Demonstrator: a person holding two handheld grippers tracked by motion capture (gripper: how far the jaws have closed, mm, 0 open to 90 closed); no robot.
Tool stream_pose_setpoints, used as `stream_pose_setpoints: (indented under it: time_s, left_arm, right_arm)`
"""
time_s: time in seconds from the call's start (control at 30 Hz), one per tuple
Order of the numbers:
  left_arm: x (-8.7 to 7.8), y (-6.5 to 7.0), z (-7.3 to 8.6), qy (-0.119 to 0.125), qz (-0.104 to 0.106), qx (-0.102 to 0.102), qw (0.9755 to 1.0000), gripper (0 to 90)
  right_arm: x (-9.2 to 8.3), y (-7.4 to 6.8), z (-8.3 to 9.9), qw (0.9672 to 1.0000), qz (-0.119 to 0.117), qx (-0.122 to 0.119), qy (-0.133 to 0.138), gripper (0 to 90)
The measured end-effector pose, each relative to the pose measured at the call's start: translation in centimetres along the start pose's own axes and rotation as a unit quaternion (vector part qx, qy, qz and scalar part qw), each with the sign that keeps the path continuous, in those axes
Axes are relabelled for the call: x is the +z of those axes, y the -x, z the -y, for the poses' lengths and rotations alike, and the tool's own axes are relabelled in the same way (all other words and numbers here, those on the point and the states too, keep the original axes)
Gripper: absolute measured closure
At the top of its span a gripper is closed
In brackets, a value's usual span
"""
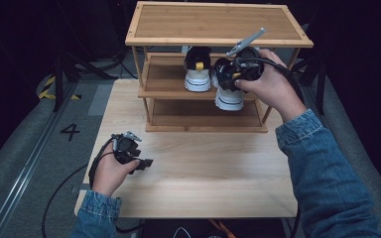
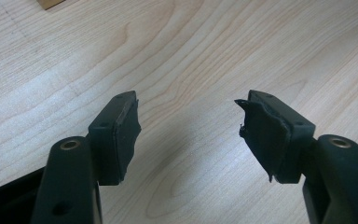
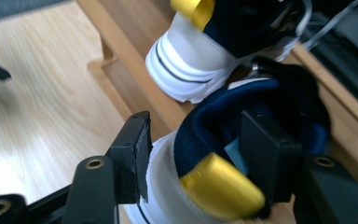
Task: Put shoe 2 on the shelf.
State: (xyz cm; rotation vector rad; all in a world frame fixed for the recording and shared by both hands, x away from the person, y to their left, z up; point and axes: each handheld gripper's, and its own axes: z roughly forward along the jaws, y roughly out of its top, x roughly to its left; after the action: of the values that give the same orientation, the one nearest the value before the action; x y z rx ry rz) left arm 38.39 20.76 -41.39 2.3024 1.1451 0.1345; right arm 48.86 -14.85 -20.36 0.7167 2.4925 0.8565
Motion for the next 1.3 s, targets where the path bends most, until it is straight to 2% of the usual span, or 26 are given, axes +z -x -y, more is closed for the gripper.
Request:
stream_pose_setpoints:
  time_s: [0.13, 0.3, 0.37, 0.47, 0.6, 0.83, 0.9, 0.93, 1.03, 1.2, 1.23, 1.27, 1.3]
  left_arm:
    - [0.1, 0.1, 0.0, -0.004, 0.001, 0.002, 1.0000, 36.2]
    - [0.3, 0.2, -0.1, -0.006, 0.003, 0.001, 1.0000, 36.2]
    - [0.3, 0.2, -0.1, -0.006, 0.001, 0.006, 1.0000, 36.2]
    - [0.4, 0.3, -0.2, -0.006, 0.002, 0.004, 1.0000, 36.2]
    - [0.6, 0.2, -0.1, -0.010, 0.000, 0.008, 0.9999, 36.2]
    - [0.6, 0.2, -0.1, -0.011, 0.002, 0.008, 0.9999, 36.2]
    - [0.6, 0.2, -0.1, -0.011, 0.003, 0.004, 0.9999, 36.2]
    - [0.6, 0.2, 0.0, -0.009, -0.001, 0.007, 0.9999, 36.2]
    - [0.6, 0.2, 0.1, -0.011, 0.002, 0.006, 0.9999, 36.4]
    - [0.4, 0.2, 0.6, -0.011, 0.000, 0.003, 0.9999, 36.4]
    - [0.3, 0.1, 0.7, -0.011, -0.004, 0.008, 0.9999, 36.4]
    - [0.2, 0.2, 0.8, -0.010, -0.003, -0.001, 0.9999, 36.4]
    - [0.1, 0.2, 0.9, -0.009, -0.004, 0.003, 1.0000, 36.4]
  right_arm:
    - [-1.8, -0.1, 1.2, 0.9991, 0.022, 0.014, 0.032, 42.9]
    - [-3.3, -0.2, 2.8, 0.9974, 0.038, 0.036, 0.050, 42.4]
    - [-3.7, -0.2, 3.4, 0.9969, 0.038, 0.047, 0.050, 42.2]
    - [-4.0, -0.1, 4.5, 0.9958, 0.035, 0.066, 0.053, 42.1]
    - [-3.4, 0.0, 5.6, 0.9946, 0.032, 0.084, 0.051, 42.2]
    - [-1.1, -0.5, 6.2, 0.9938, 0.017, 0.100, 0.046, 45.7]
    - [-0.6, -0.4, 6.2, 0.9940, 0.027, 0.099, 0.039, 46.5]
    - [-0.5, -0.3, 6.1, 0.9934, 0.025, 0.106, 0.037, 46.5]
    - [-0.1, -0.1, 6.0, 0.9922, 0.028, 0.114, 0.043, 46.5]
    - [0.6, 0.5, 5.7, 0.9915, 0.035, 0.115, 0.050, 46.8]
    - [0.8, 0.7, 5.7, 0.9915, 0.038, 0.114, 0.050, 47.1]
    - [1.0, 0.9, 5.6, 0.9915, 0.041, 0.113, 0.048, 47.4]
    - [1.2, 1.1, 5.6, 0.9912, 0.042, 0.115, 0.052, 47.5]
